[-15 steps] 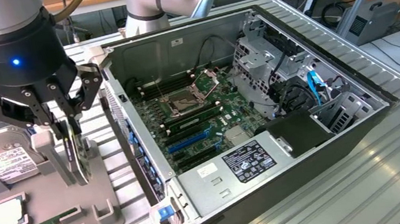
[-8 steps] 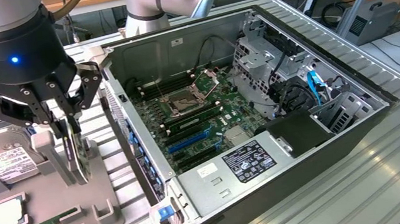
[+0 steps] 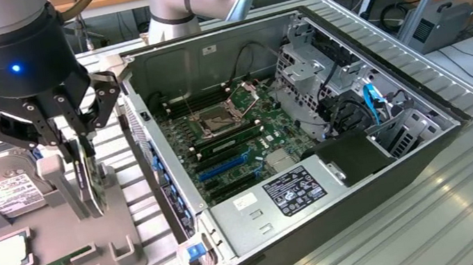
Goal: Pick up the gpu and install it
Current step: 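Pick up the gpu and move the gpu toward the slot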
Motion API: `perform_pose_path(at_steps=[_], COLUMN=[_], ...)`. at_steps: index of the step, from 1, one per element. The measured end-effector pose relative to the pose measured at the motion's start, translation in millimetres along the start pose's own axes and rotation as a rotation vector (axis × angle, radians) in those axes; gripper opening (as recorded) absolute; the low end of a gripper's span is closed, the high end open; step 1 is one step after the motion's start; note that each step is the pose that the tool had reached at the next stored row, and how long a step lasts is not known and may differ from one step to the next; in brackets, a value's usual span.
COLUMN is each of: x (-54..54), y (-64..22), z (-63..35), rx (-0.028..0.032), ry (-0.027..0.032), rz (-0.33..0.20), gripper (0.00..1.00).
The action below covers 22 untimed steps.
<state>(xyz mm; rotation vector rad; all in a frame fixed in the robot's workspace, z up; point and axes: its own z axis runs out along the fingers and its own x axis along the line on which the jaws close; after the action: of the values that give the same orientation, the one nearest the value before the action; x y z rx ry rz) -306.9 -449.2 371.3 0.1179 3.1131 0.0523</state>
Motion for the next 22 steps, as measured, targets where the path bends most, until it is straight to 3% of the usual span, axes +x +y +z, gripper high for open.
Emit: perform_pose_path(at_steps=[22], x=[-0.2], y=[0.2], z=[-6.4], rx=[0.0], ry=[0.0], rz=[0.0], gripper=[0.27])
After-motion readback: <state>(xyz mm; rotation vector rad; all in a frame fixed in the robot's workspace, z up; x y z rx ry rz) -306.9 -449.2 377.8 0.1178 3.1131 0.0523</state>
